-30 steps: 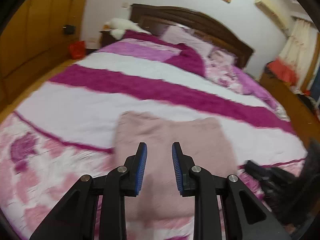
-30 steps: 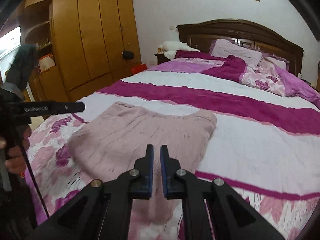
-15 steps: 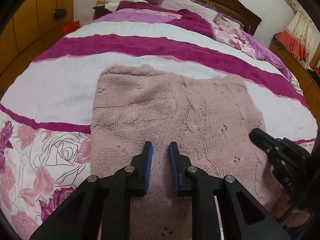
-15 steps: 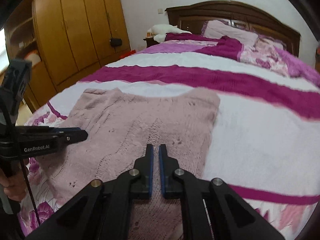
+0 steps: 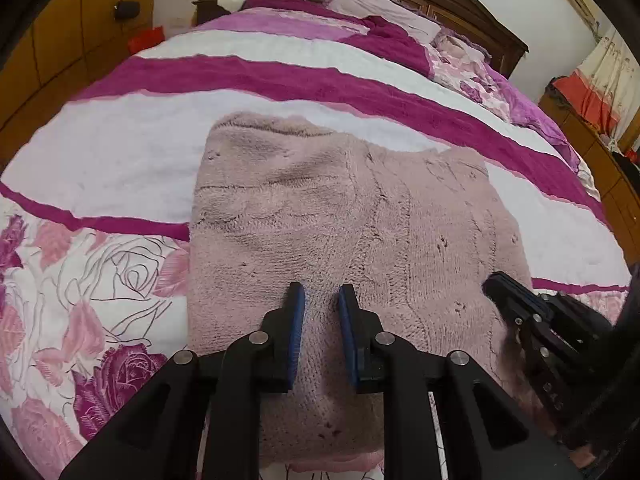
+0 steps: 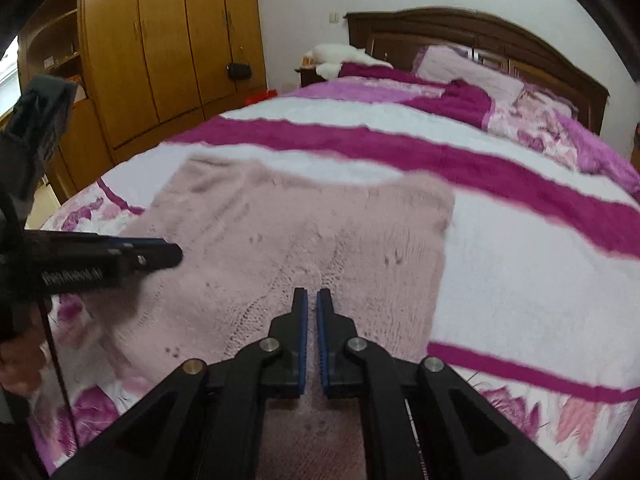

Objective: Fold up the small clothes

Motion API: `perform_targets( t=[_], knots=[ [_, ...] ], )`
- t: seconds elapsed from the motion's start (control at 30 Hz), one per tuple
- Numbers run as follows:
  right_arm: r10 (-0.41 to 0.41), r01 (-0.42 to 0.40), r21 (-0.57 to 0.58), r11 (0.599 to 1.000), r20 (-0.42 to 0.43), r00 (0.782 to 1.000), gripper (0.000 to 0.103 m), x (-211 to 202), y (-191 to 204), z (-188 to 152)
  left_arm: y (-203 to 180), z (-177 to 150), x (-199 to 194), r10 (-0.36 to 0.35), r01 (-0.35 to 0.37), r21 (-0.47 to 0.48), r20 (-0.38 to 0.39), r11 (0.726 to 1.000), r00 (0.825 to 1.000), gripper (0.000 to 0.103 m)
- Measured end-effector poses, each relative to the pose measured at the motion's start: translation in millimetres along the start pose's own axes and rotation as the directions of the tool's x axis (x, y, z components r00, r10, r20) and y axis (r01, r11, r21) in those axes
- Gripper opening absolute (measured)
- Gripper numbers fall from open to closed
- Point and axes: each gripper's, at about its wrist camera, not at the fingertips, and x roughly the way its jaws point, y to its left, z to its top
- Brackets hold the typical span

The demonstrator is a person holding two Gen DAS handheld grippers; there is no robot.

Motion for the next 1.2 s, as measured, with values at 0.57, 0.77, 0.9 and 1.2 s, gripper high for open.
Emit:
perform_targets(
  t=[0.57, 0.77, 0.9, 1.2],
  knots=[
    [0.012, -0.012, 0.010, 1.000, -0.050, 0.999, 0.000, -4.3, 9.0, -11.3, -15.1, -18.1, -8.7, 0.087, -0.088, 0.110, 0.014, 0.990, 0.996, 0.000],
    [0.011, -0.010, 0.020, 1.000, -0.060, 0.998, 0.002, -11.5, 11.2, -6.2, -17.2, -16.1, -24.4, 0.030, -0.033, 0.116, 0.030, 0.993, 0.999, 0.005],
    [0.110, -0.111, 0.083, 0.990, 0.021, 0.994, 0.035, -37.0, 9.9, 0.1, -19.3, -12.7, -49.2, -0.056, 0.041, 0.152, 0.096, 0.988, 0.994, 0.022],
    [0.154, -0.180, 0.198, 0.964, 0.139, 0.978, 0.077, -70.1, -32.8, 31.7, 17.1, 11.6, -66.4, -0.093, 0.073, 0.104, 0.205, 0.992, 0.974, 0.051]
  ],
)
